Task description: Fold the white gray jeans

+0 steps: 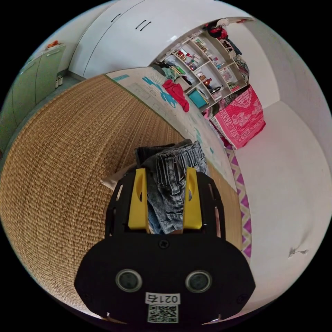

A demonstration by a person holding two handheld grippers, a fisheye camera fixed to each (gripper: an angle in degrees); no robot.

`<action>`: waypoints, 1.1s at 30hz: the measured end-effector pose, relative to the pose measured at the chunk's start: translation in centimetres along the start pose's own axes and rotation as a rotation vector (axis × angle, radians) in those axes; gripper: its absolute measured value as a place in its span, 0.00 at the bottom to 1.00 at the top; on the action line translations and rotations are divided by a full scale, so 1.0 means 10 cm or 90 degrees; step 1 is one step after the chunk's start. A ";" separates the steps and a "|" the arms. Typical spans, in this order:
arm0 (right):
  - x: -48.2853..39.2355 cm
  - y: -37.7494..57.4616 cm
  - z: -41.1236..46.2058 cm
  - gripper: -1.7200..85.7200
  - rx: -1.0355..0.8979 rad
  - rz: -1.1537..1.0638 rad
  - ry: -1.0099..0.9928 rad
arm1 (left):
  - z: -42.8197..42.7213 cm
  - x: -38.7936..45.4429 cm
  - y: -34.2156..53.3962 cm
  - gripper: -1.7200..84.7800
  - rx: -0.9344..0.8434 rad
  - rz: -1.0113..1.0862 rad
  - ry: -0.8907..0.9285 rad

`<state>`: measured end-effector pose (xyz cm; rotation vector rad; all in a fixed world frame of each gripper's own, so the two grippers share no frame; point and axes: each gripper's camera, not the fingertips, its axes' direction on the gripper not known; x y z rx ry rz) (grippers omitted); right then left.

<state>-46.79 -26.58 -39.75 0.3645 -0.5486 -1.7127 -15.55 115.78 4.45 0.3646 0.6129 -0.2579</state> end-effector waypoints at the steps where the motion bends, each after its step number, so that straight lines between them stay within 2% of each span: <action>1: 0.15 -0.01 -0.02 0.17 -0.005 0.013 -0.034 | 0.00 -0.01 0.08 0.01 0.002 -0.003 0.002; 6: 0.71 0.06 -0.20 0.09 -0.001 0.098 -0.117 | 0.03 -0.03 0.30 0.01 0.007 -0.012 0.009; 13: 2.06 0.96 -0.89 0.07 0.134 0.426 -0.209 | 0.02 0.11 0.39 0.01 -0.010 -0.001 -0.007; 17: 2.75 1.70 -1.76 0.07 0.143 0.477 -0.116 | 0.06 0.20 0.32 0.01 -0.026 0.014 -0.006; 21: 2.98 2.34 -2.56 0.07 0.119 0.475 -0.046 | 0.23 0.33 0.18 0.01 -0.039 0.036 0.007; 23: 2.88 2.65 -3.04 0.06 0.096 0.455 -0.002 | 0.34 0.37 0.12 0.01 -0.044 0.042 0.018; 27: 2.27 2.85 -3.35 0.06 0.009 0.380 0.009 | 0.61 0.47 -0.04 0.01 -0.054 0.045 0.058; 29: 1.47 2.90 -3.15 0.06 -0.076 0.324 -0.013 | 0.71 0.53 -0.13 0.01 -0.062 0.054 0.068; 33: 0.02 3.11 -2.52 0.07 -0.150 0.302 -0.101 | 0.97 0.64 -0.38 0.01 -0.088 0.065 0.087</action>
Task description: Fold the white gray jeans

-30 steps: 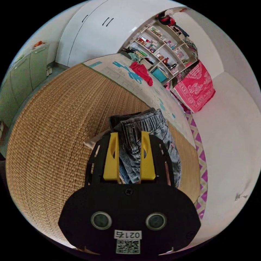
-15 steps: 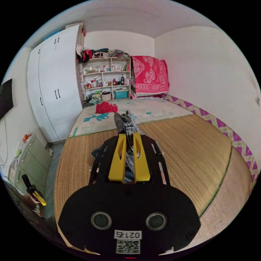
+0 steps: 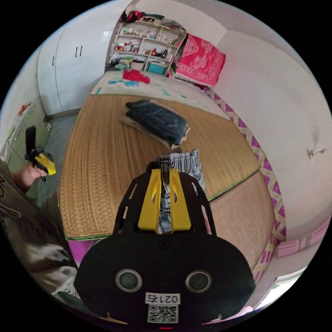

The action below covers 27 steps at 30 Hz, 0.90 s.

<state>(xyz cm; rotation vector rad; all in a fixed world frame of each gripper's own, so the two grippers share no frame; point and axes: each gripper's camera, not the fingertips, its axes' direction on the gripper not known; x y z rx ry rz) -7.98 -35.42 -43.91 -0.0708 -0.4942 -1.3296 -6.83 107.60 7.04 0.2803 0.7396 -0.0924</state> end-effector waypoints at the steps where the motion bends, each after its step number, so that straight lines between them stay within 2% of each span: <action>1: -0.33 0.20 0.33 0.07 -0.025 0.006 -0.041 | 0.06 -0.02 -0.08 0.01 -0.004 -0.010 0.000; 3: -0.76 0.46 0.75 0.08 -0.037 0.033 -0.088 | 0.11 -0.04 -0.20 0.01 -0.005 -0.023 -0.005; 7: -1.32 0.76 0.96 0.11 0.056 0.070 0.014 | 0.15 -0.05 -0.51 0.04 -0.023 -0.023 -0.006; 10: -1.51 0.91 1.08 0.12 0.112 0.076 -0.012 | 0.12 -0.06 -0.71 0.06 -0.022 -0.026 -0.008; 16: -2.16 1.01 2.08 0.14 0.053 0.008 -0.031 | 0.09 -0.14 -1.14 0.07 -0.020 -0.040 -0.006; 21: -2.70 1.12 2.92 0.13 0.067 0.003 0.049 | 0.06 -0.18 -1.57 0.06 -0.027 -0.046 -0.013; 24: -2.79 1.27 3.27 0.08 0.107 0.066 0.040 | 0.07 -0.21 -1.94 0.06 -0.029 -0.046 -0.017; 27: -2.45 1.64 3.34 0.07 0.196 0.227 -0.030 | 0.18 -0.23 -2.42 0.09 -0.030 -0.046 -0.044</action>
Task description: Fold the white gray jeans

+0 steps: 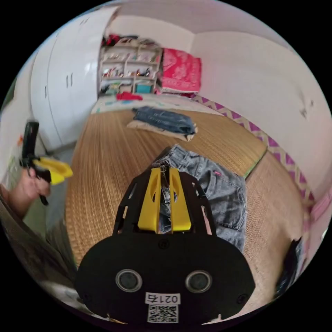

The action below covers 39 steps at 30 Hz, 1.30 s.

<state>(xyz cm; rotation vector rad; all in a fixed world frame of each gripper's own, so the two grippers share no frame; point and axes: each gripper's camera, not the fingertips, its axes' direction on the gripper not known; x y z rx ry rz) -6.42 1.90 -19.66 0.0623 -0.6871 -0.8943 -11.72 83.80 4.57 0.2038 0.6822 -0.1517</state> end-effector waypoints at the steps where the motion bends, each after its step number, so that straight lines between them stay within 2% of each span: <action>1: 0.21 0.12 -0.07 0.07 0.034 0.061 -0.005 | 0.10 0.01 -0.24 0.11 -0.017 0.004 -0.010; 6: 1.10 0.81 -0.41 0.07 0.130 0.243 0.010 | 0.80 -0.03 -1.33 0.15 -0.121 -0.001 -0.038; 10: 1.75 1.67 -0.74 0.07 0.202 0.375 0.066 | 1.44 -0.37 -2.13 0.14 -0.231 -0.060 -0.131; 16: 2.47 3.58 -0.56 0.07 0.179 0.603 0.101 | 1.92 -0.61 -3.25 0.10 -0.301 -0.066 -0.113; 21: 2.39 5.39 -0.13 0.07 0.112 0.753 0.075 | 2.47 -0.23 -4.14 0.09 -0.400 0.059 -0.184; 25: 1.82 6.96 0.15 0.06 0.190 0.829 0.000 | 2.76 0.14 -4.60 0.08 -0.461 0.155 -0.201; 29: 1.41 8.05 0.51 0.06 0.237 0.875 0.020 | 2.89 0.38 -4.74 0.08 -0.479 0.170 -0.148; 32: 1.25 8.39 0.80 0.06 0.271 0.880 -0.008 | 2.84 0.58 -4.78 0.09 -0.450 0.200 -0.150; 34: 1.14 8.41 0.96 0.07 0.237 0.858 0.000 | 2.56 0.62 -4.88 0.08 -0.375 0.186 -0.138; 36: 1.00 8.48 1.04 0.07 0.254 0.837 -0.022 | 2.31 0.69 -4.97 0.07 -0.311 0.163 -0.118; 39: 0.64 8.55 1.07 0.08 0.279 0.762 -0.013 | 2.21 1.20 -5.04 0.03 -0.259 0.246 -0.081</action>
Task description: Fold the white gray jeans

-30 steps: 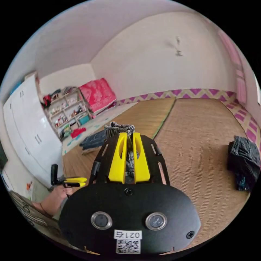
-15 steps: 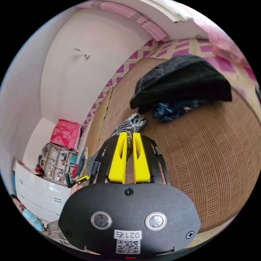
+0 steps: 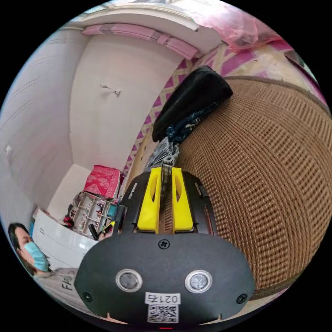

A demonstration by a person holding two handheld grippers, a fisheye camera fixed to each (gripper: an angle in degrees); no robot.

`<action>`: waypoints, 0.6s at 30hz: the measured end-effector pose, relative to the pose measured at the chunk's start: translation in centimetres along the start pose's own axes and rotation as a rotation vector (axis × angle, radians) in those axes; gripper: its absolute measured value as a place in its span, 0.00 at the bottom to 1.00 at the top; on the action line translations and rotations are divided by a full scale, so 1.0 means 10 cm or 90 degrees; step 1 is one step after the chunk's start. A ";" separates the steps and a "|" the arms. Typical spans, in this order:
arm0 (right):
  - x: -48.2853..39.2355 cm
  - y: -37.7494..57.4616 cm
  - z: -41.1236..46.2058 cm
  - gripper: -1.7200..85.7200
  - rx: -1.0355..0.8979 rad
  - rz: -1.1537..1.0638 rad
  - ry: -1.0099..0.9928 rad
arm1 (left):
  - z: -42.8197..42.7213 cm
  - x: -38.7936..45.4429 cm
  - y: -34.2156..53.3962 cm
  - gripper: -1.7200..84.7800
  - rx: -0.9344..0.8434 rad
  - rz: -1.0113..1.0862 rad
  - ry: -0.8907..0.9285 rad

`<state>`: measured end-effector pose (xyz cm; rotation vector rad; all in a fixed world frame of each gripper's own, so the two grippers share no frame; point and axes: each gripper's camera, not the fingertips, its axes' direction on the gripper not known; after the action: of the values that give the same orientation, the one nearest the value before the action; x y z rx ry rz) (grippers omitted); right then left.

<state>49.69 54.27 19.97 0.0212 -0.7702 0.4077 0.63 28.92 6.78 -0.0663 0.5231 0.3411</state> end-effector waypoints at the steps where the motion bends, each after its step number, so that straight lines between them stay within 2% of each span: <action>1: -0.09 0.17 -0.02 0.08 0.007 -0.049 0.028 | 0.02 0.25 -0.13 0.03 0.012 0.046 0.008; 3: -0.27 0.45 0.01 0.08 0.013 -0.136 0.066 | 0.19 0.68 -0.37 0.05 0.004 0.128 0.023; 7: -0.55 1.04 0.28 0.05 -0.011 -0.248 0.072 | 0.97 1.53 -0.82 0.09 -0.093 0.294 -0.008; 10: -0.66 1.36 0.53 0.04 -0.047 -0.295 0.093 | 1.52 1.78 -0.97 0.11 -0.172 0.342 0.003; 18: -0.90 1.76 0.83 0.03 -0.070 -0.390 0.125 | 1.97 1.90 -0.79 0.11 -0.213 0.433 -0.048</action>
<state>31.92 66.01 17.57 0.1105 -0.5554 -0.2134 28.16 30.15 14.10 -0.1995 0.3970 1.0914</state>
